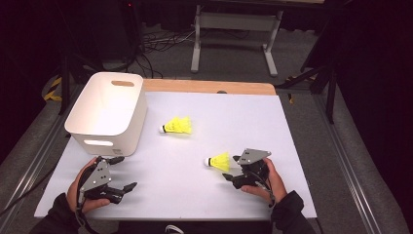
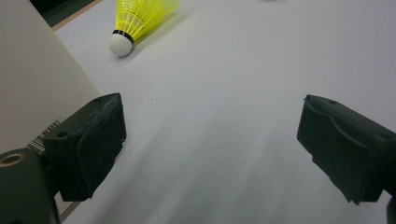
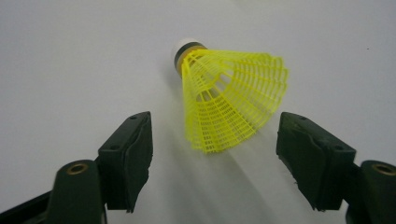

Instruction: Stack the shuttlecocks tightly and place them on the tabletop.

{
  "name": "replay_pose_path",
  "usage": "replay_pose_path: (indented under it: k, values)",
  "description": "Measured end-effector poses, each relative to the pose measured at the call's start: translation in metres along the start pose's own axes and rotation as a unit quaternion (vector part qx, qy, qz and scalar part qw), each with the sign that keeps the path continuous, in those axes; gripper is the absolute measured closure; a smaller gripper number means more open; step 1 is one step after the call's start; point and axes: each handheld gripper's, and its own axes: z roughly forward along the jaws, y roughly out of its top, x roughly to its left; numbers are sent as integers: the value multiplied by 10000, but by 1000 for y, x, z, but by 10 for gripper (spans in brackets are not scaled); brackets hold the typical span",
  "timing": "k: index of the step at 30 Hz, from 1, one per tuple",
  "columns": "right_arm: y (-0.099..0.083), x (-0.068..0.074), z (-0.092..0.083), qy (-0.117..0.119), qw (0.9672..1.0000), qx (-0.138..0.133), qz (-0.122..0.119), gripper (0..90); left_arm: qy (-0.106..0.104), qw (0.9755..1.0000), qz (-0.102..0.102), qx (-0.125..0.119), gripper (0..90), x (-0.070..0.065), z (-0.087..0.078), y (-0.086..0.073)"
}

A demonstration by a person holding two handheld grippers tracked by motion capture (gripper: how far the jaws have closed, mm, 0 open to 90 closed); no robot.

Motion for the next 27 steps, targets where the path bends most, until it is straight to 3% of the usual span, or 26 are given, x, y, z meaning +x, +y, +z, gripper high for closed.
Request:
replay_pose_path:
  k: [3, 7, 19, 27]
  values:
    - [1, 2, -4, 30, 9999, -101, 9, 321, -9, 10000, 23, 14, 88, 0, 0, 0]
    - [4, 4, 4, 104, 9999, -83, -56, 400, -22, 10000, -7, 11, 88, 0, 1, 0]
    - [5, 3, 15, 54, 9996, -280, 86, 844, -24, 10000, 7, 19, 88, 0, 2, 0]
    - [5, 4, 13, 51, 9993, -360, 27, 894, -21, 10000, 5, 10, 88, 0, 1, 0]
